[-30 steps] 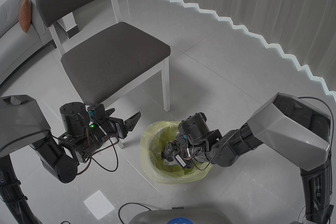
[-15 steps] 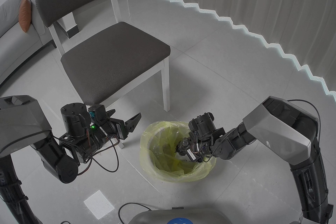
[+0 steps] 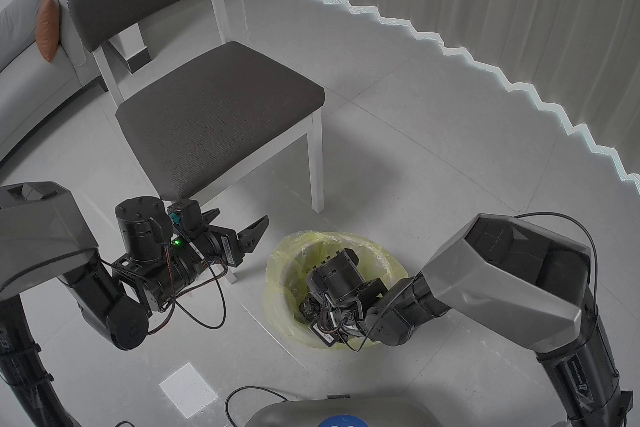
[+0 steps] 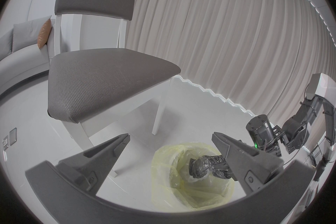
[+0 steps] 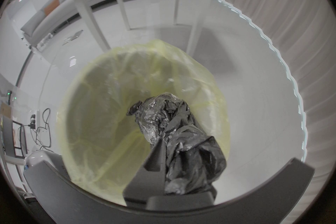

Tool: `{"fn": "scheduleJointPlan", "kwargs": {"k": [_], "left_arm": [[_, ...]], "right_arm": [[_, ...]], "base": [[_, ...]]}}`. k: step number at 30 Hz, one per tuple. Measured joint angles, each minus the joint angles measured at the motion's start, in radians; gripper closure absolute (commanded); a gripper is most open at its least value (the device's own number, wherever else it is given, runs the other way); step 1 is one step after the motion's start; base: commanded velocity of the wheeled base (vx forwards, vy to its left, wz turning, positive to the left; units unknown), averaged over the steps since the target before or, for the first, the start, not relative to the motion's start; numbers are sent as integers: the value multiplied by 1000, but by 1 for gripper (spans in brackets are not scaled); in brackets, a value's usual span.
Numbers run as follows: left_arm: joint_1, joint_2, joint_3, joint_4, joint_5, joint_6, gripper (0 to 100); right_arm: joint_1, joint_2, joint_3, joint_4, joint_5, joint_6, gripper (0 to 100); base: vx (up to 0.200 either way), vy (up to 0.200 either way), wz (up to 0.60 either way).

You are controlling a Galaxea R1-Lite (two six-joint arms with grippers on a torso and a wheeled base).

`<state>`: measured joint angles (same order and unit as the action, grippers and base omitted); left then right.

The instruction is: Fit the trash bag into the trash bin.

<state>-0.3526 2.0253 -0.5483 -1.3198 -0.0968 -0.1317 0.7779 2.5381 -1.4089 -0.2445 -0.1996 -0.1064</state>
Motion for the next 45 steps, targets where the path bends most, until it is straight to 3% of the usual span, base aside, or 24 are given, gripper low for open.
{"fn": "scheduleJointPlan", "kwargs": {"k": [4, 14, 18, 30, 40, 41, 45], "left_arm": [[0, -2, 0, -1, 0, 0, 0], [-5, 0, 1, 0, 0, 0, 0], [-6, 1, 1, -1, 0, 0, 0], [-6, 2, 1, -2, 0, 0, 0], [-8, 0, 3, -3, 0, 0, 0], [-8, -1, 4, -3, 0, 0, 0], [-7, -1, 6, -3, 0, 0, 0]], "right_arm": [[-24, 14, -9, 5, 0, 1, 100], [-183, 50, -44, 9, 0, 5, 100], [-184, 56, -55, 9, 0, 4, 100], [-85, 66, -85, 28, 2, 2, 100], [-101, 70, -116, 96, -12, -2, 100], [-98, 70, -117, 96, -12, -2, 0], [-97, 68, -125, 92, -11, 3, 0]], "base": [[0, 0, 0], [0, 0, 0], [0, 0, 0], [0, 0, 0], [0, 0, 0], [0, 0, 0], [0, 0, 0]]}}
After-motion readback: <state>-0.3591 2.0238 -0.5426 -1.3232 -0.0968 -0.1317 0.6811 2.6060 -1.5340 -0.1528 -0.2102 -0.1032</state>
